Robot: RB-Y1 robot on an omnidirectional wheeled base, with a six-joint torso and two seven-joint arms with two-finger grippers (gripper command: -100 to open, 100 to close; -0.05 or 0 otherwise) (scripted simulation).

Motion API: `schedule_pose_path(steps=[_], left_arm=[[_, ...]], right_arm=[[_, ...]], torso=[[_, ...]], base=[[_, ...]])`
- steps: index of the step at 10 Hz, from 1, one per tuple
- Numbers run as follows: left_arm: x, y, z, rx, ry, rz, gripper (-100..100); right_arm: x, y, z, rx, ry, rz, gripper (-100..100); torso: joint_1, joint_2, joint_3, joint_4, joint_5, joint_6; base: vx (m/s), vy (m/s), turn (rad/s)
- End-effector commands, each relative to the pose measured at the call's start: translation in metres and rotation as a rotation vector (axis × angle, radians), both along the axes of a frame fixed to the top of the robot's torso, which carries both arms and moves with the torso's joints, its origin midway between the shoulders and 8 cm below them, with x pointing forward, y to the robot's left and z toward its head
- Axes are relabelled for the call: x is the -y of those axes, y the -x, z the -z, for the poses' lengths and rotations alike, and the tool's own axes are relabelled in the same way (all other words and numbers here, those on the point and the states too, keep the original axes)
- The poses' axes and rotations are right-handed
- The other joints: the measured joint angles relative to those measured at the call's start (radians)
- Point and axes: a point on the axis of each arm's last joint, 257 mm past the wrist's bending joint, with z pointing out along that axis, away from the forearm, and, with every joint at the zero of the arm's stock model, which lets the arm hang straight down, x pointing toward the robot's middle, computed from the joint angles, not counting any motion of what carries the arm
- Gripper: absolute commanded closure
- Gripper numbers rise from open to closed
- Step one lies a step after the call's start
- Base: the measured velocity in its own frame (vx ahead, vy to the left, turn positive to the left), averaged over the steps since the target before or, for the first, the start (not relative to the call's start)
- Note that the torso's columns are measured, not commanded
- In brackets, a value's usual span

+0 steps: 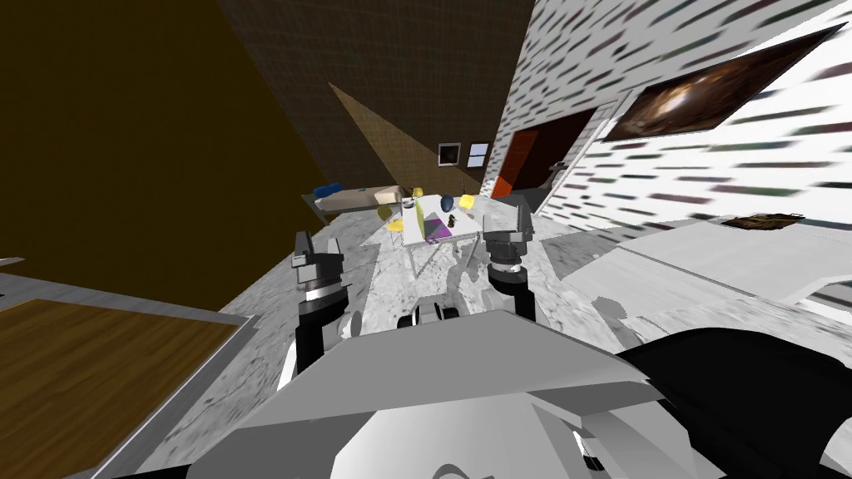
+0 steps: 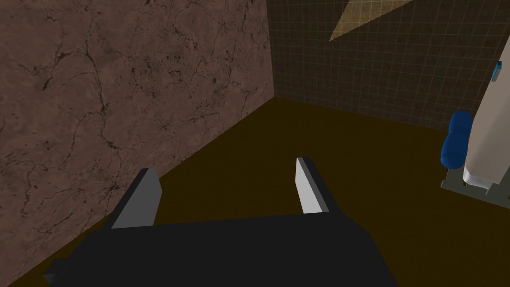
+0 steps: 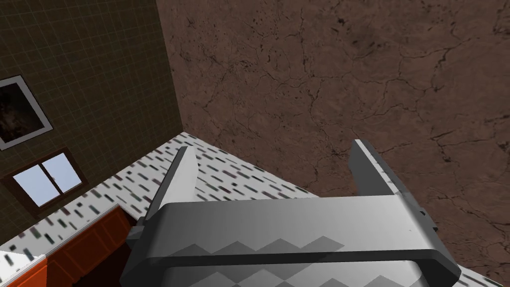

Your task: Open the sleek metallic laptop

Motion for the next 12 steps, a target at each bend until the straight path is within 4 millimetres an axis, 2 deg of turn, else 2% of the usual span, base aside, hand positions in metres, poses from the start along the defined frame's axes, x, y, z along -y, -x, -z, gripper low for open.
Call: schedule_pose_path(steps=[1,4,8,9,11,12], left_arm=[[0.000,0.000,0.000,0.000,0.000,0.000,0],[0.000,0.000,0.000,0.000,0.000,0.000,0],[0.000,0.000,0.000,0.000,0.000,0.000,0],[0.000,0.000,0.000,0.000,0.000,0.000,0],[0.000,0.000,0.000,0.000,0.000,0.000,0],[0.000,0.000,0.000,0.000,0.000,0.000,0]], right_arm=[[-0.007,-0.009,0.018,-0.044,0.121,0.031,-100],[-0.009,-0.021,0.046,-0.102,0.294,0.089,-100],[-0.004,-0.037,0.095,-0.175,0.589,0.187,-100],[-0.004,-0.037,0.095,-0.175,0.590,0.186,-100],[0.005,-0.044,0.123,-0.205,0.760,0.238,-100],[0.011,-0.047,0.136,-0.219,0.843,0.267,-100]], torso=[[0.000,0.008,-0.021,0.009,0.000,0.000],[-0.001,0.013,-0.025,0.014,0.000,0.000],[-0.002,0.014,-0.024,0.014,0.000,0.000],[-0.001,0.012,-0.025,0.014,0.000,0.000],[-0.007,0.016,-0.024,0.015,-0.002,0.000],[-0.002,0.015,-0.024,0.014,-0.001,0.000]], base=[[0.092,0.098,-0.016],[0.104,0.141,-0.019],[0.115,0.177,-0.025],[0.106,0.118,-0.015],[0.090,0.123,-0.022],[0.129,0.205,-0.032]])
